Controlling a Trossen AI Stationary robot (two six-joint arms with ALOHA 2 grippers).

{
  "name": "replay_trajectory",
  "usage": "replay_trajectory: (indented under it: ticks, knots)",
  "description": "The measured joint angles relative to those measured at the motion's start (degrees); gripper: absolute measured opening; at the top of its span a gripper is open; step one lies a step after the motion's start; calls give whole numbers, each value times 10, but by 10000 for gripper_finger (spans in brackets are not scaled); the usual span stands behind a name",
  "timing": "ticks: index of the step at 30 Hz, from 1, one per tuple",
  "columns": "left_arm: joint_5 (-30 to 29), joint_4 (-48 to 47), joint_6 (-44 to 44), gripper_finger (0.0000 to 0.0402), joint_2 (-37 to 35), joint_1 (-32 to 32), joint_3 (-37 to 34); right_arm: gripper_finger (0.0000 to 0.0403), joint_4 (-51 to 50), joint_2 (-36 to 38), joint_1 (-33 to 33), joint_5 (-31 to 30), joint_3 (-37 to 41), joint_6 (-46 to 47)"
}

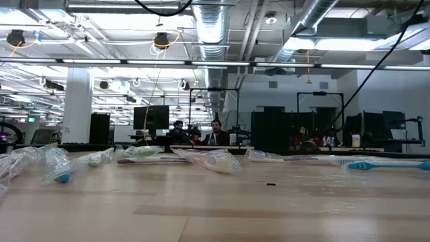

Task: Pick & Place toothbrushing station
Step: Put the top orange toothbrush into the black organizer

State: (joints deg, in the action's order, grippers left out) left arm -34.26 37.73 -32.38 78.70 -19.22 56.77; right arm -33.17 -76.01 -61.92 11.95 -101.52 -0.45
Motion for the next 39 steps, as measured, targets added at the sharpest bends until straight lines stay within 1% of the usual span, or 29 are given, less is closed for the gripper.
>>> replay_trajectory:
  ticks: [3, 8, 12, 17, 20, 24, 26, 31, 39]
  knots:
    - [-1, 1, -7, 104, 0, -3, 0, 9, 13, 2, 21, 54, 30, -14]
    - [0, 1, -9, 104, 0, -10, 0, 9, 92, 22, 36, 96, 110, -24]
    - [0, 1, -10, 104, 0, -14, 0, 9, 182, 65, 39, 99, 212, -24]
    - [0, 1, -11, 104, 0, -14, 0, 9, 322, 141, 55, 100, 370, 24]
    - [0, 1, -11, 104, 0, -14, 0, 9, 380, 179, 63, 94, 454, 44]
    - [0, 0, -11, 104, 0, -14, 0, 10, 439, 215, 65, 94, 541, 55]
    - [0, -2, -11, 104, 0, -14, 0, 10, 460, 226, 64, 94, 573, 52]
    - [0, -3, -11, 104, 0, -14, 0, 10, 464, 244, 64, 103, 624, 54]
    - [0, -7, -11, 104, 0, -6, 0, 11, 463, 244, 63, 107, 674, 9]
